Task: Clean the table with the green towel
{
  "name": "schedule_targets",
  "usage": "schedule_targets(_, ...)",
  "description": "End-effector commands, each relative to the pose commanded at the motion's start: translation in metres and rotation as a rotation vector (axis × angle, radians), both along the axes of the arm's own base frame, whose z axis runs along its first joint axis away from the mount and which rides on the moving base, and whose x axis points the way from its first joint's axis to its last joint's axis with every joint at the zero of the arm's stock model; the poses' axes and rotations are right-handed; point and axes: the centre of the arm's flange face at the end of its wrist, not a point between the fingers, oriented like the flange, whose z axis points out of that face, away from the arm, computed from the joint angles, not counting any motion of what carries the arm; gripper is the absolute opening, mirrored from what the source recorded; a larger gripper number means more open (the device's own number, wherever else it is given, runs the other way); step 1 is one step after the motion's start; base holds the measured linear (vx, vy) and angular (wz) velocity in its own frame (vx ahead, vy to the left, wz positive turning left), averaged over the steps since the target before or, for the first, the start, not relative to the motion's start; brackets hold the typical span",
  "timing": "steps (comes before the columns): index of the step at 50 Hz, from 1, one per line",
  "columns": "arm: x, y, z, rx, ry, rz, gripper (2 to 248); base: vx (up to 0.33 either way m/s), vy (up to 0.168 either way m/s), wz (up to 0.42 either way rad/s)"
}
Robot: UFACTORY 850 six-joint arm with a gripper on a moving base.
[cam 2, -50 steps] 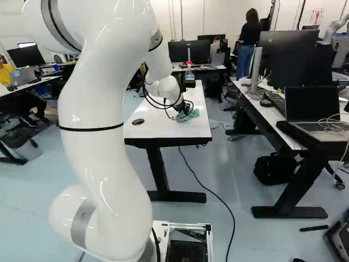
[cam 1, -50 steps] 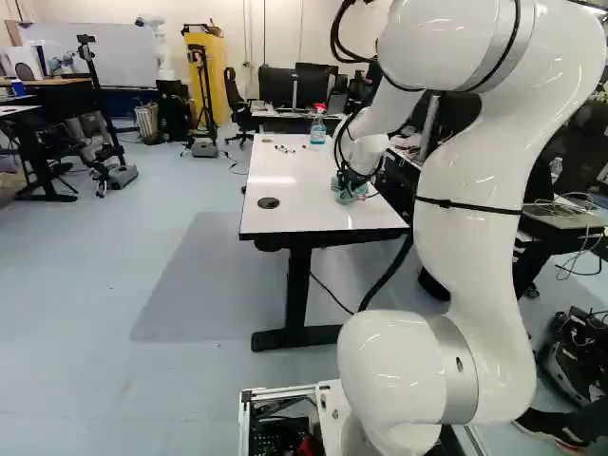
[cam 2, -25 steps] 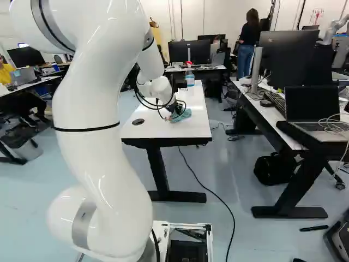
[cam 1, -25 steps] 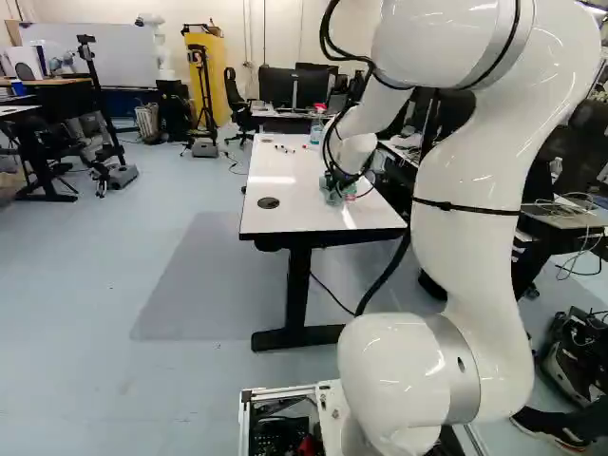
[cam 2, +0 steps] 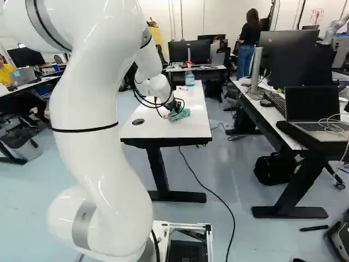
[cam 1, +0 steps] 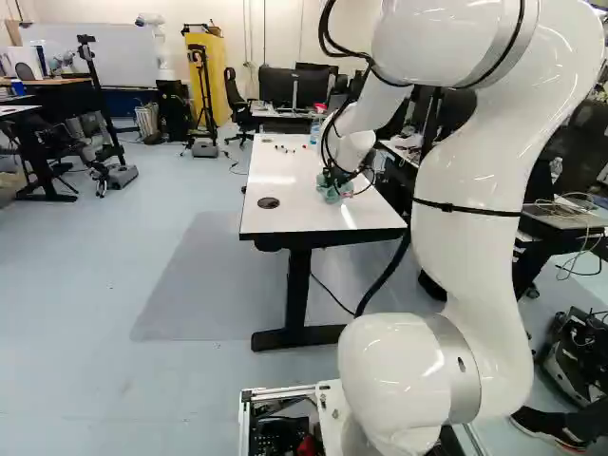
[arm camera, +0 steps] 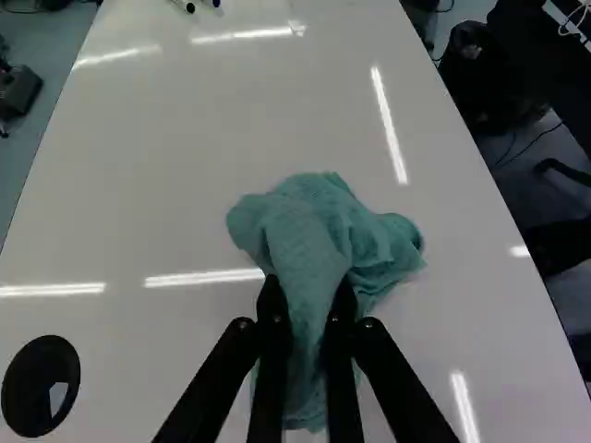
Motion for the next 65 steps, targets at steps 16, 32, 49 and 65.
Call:
schedule_targets(16, -0.031, 0.010, 0.017, 0.007, 0.045, 0.015, 43, 0.000, 0.000, 0.000)
schedule_targets(32, -0.054, 0.019, 0.032, 0.024, 0.098, 0.020, 43, 0.000, 0.000, 0.000)
schedule_targets(49, -0.067, 0.034, 0.049, 0.035, 0.132, 0.044, 43, 0.000, 0.000, 0.000)
schedule_targets(65, -0.069, 0.035, 0.053, 0.035, 0.125, 0.045, 43, 0.000, 0.000, 0.000)
